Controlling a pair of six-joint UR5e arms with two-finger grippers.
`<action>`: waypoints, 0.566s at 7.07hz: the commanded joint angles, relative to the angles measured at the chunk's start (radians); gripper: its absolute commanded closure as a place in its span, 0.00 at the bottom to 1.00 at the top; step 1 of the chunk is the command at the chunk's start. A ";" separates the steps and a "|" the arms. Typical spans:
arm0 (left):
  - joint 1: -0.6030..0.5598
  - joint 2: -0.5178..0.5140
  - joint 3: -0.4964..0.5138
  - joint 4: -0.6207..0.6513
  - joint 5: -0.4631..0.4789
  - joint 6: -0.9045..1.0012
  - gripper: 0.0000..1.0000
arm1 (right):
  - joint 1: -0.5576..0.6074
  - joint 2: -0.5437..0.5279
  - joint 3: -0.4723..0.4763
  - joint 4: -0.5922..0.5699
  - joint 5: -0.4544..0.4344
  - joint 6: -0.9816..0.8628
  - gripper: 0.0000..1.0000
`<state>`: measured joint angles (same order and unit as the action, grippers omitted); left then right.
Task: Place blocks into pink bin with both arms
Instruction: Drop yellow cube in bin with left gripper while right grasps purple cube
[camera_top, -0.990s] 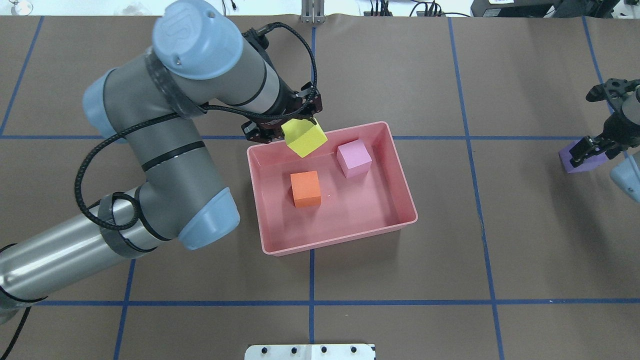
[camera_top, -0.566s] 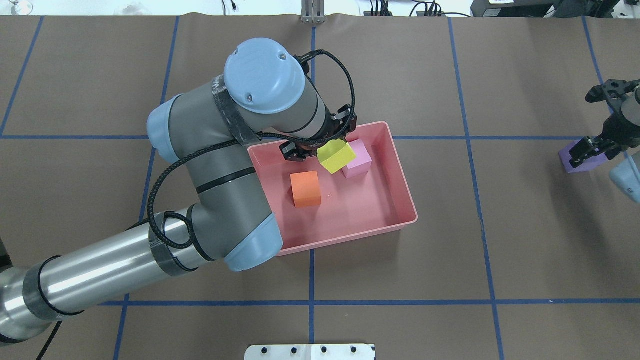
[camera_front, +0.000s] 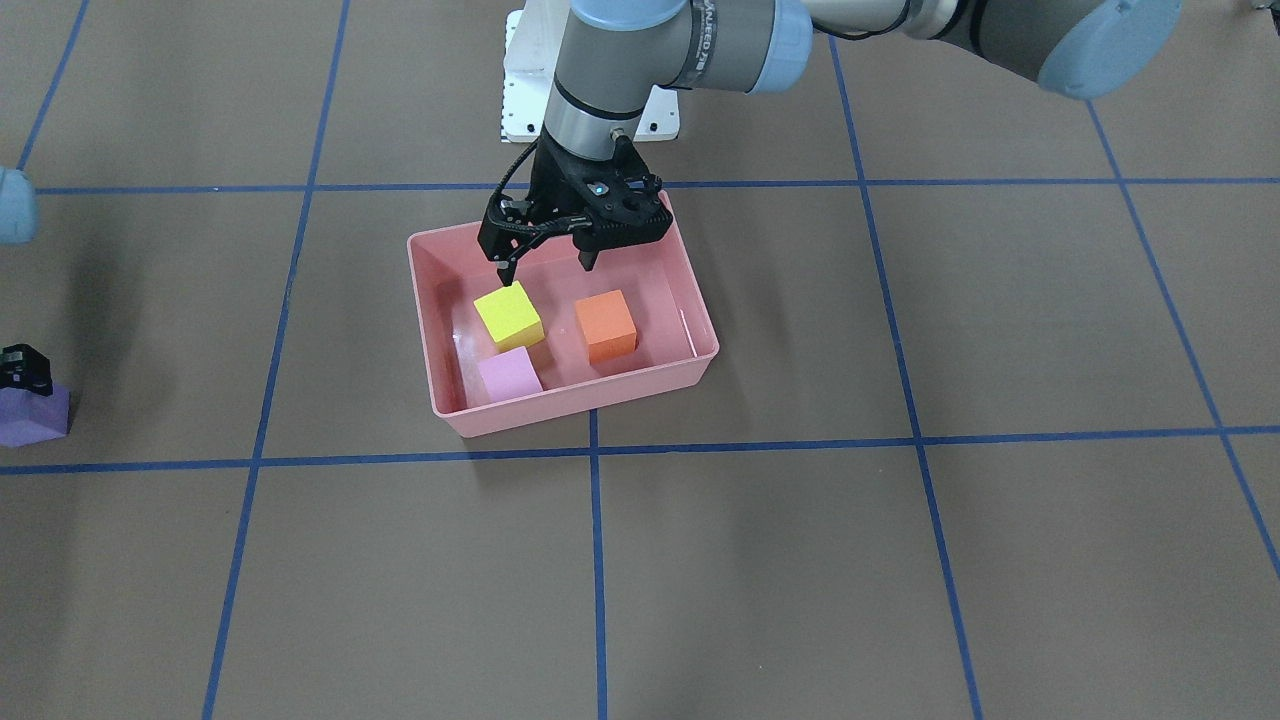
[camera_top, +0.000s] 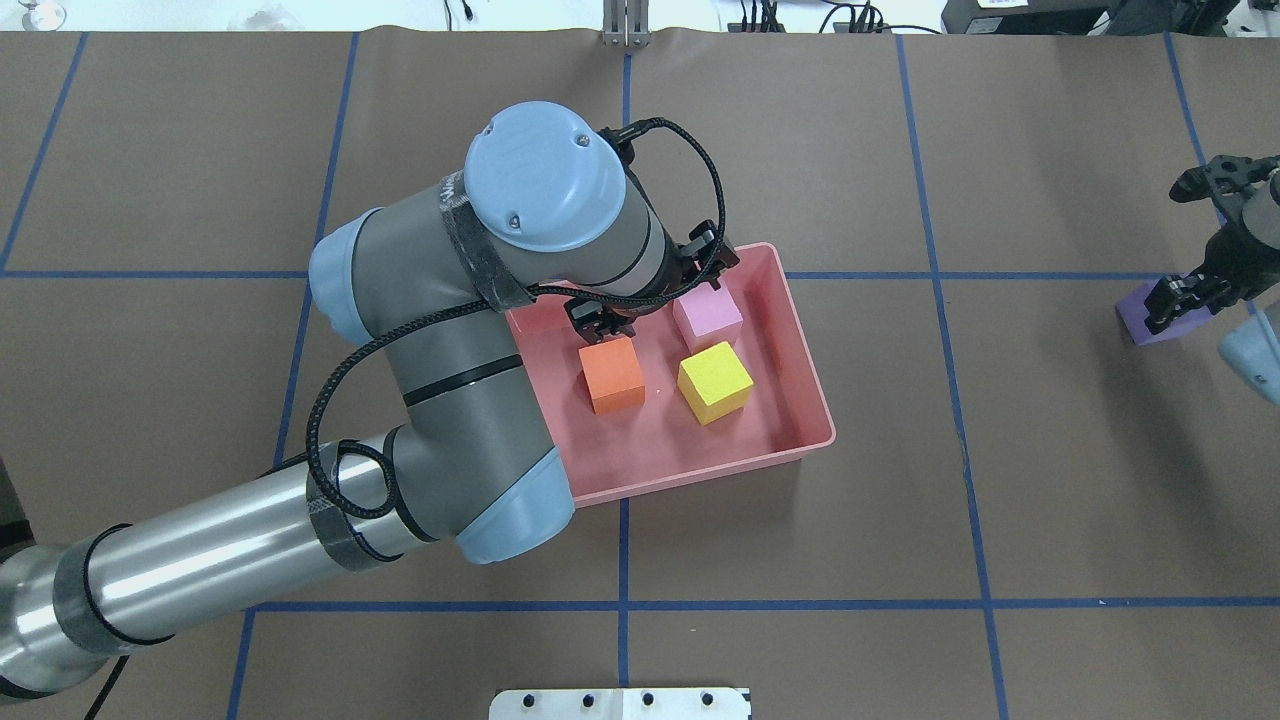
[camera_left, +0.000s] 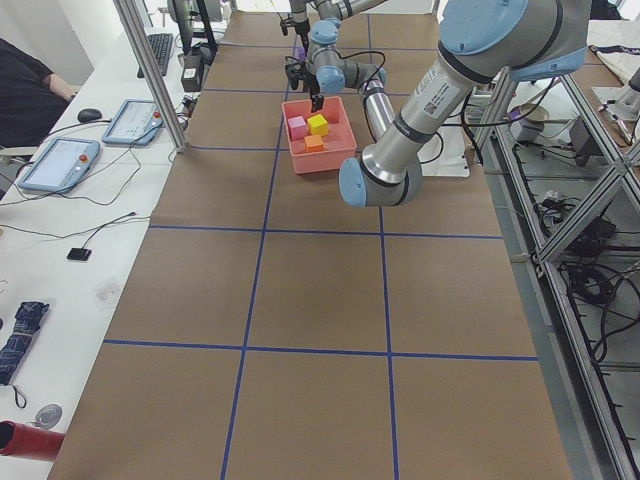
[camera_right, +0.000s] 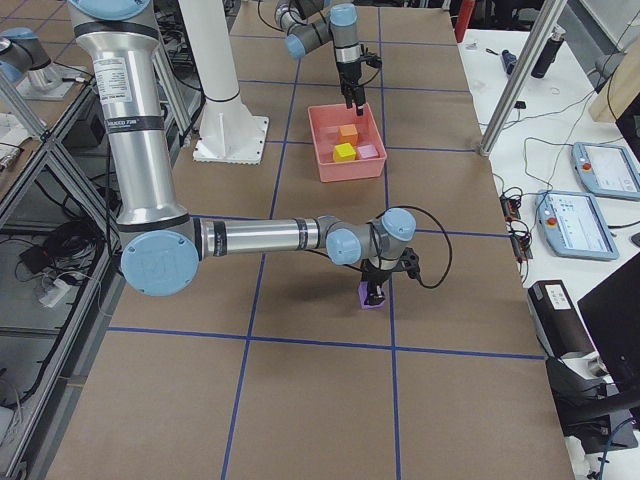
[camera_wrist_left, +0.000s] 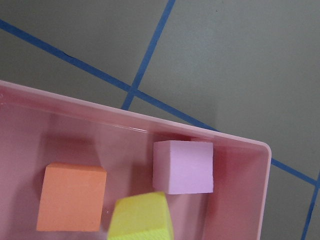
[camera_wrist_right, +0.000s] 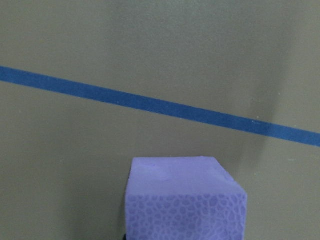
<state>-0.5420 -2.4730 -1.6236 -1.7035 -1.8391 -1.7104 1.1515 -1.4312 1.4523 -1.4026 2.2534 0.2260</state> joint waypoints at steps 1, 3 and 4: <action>-0.003 0.000 -0.007 0.001 0.001 0.003 0.00 | 0.037 0.002 0.064 -0.013 0.015 -0.004 1.00; -0.048 0.043 -0.095 0.037 -0.005 0.055 0.00 | 0.135 0.002 0.132 -0.061 0.122 -0.004 1.00; -0.068 0.102 -0.173 0.129 -0.005 0.175 0.00 | 0.192 0.003 0.170 -0.081 0.226 -0.002 1.00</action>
<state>-0.5839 -2.4287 -1.7163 -1.6547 -1.8425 -1.6418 1.2742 -1.4299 1.5763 -1.4553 2.3719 0.2228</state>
